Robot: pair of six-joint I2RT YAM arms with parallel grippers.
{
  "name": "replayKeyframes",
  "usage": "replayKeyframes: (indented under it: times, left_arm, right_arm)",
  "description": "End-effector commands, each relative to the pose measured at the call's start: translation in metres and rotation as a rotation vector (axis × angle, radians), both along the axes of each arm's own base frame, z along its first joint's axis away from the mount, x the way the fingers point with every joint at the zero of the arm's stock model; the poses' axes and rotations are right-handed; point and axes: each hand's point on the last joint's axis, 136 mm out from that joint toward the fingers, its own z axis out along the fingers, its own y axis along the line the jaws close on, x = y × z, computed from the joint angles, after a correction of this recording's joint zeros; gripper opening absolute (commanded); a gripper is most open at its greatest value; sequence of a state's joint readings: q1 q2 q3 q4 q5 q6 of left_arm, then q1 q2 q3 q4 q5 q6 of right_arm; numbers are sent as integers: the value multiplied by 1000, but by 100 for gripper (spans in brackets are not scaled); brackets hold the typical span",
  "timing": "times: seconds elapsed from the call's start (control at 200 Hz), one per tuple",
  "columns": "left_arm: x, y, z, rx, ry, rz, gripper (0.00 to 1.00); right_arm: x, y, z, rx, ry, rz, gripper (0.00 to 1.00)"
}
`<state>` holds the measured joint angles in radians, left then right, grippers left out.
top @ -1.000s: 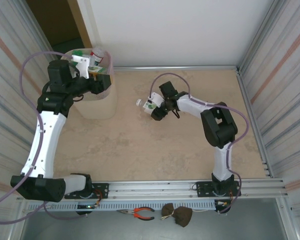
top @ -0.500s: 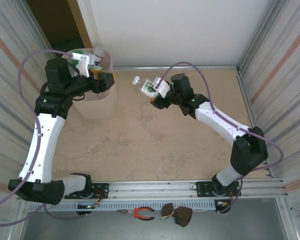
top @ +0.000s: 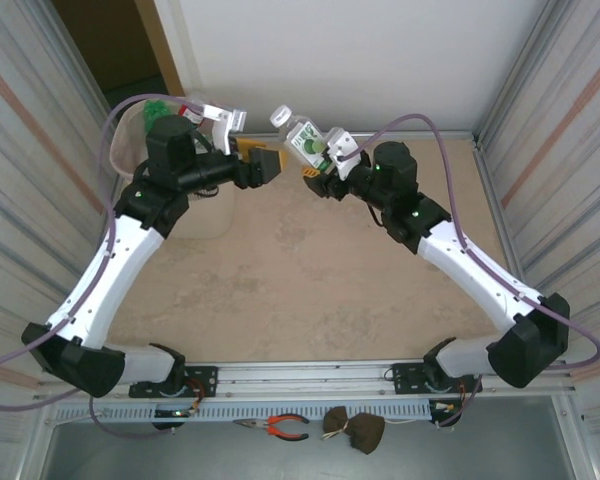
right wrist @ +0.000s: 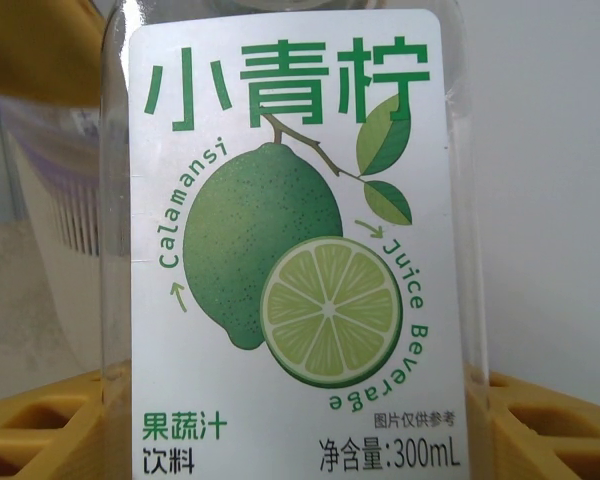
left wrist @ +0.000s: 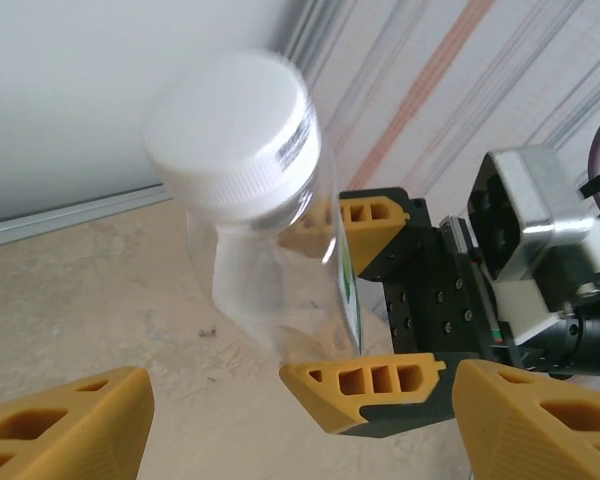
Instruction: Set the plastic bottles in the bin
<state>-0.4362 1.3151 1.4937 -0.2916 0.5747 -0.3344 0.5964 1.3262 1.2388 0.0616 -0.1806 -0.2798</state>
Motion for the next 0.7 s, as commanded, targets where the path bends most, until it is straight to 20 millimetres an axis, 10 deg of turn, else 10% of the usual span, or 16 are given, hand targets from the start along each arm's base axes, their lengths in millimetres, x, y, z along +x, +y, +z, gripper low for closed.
replayKeyframes:
  times: [0.0, 0.696]
  left_arm:
    - [3, -14, 15, -52, -59, -18, 78]
    - [0, -55, 39, -117, -183, -32, 50]
  right_arm:
    - [-17, -1, 32, 126, -21, 34, 64]
    - [-40, -5, 52, 209, -20, 69, 64]
